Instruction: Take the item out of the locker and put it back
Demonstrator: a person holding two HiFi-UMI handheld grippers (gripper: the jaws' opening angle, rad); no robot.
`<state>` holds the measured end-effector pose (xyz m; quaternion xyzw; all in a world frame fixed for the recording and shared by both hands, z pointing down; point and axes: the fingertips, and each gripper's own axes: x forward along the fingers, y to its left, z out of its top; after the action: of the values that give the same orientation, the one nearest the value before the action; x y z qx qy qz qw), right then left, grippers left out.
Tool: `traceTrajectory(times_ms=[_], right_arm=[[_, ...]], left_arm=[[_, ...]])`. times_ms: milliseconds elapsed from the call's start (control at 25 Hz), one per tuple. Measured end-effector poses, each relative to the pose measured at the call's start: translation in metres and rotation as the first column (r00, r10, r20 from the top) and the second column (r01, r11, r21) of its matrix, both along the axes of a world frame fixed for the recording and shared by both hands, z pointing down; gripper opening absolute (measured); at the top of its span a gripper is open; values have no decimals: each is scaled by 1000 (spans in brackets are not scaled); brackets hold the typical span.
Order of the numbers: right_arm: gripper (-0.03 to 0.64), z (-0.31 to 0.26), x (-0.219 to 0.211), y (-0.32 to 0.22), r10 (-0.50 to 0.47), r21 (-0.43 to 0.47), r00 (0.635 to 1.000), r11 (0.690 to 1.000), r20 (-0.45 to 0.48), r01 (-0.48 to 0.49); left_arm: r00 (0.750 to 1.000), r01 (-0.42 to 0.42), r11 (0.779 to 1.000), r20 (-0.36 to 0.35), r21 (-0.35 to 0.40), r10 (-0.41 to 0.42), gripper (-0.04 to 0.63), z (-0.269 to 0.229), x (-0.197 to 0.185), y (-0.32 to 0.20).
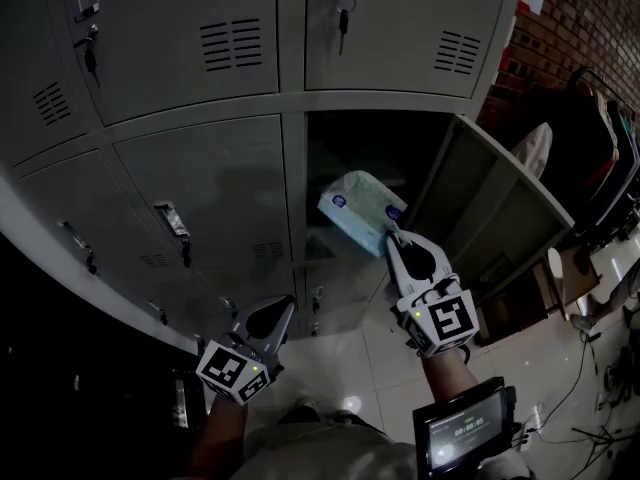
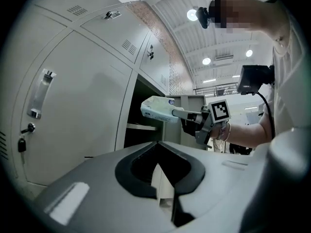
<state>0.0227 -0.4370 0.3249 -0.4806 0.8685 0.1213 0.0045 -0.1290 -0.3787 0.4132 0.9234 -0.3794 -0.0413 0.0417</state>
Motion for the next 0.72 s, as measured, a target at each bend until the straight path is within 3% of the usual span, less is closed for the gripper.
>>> traceTrajectory(times_ms=[320,560,720], right_arm=[[14,9,27,102,-51,2,998,999,30,51],[14,30,71,209,-101,-62,995,993,4,101],[14,44,87,267,-127,-91,992,988,-9,126]], left_arm=[[997,77,997,-4,26,-77,2,-5,28,91],[996,87,996,-17,22,-86,2,1,86,188],[992,120,993,-31,-5,-120,2,7,100,243]])
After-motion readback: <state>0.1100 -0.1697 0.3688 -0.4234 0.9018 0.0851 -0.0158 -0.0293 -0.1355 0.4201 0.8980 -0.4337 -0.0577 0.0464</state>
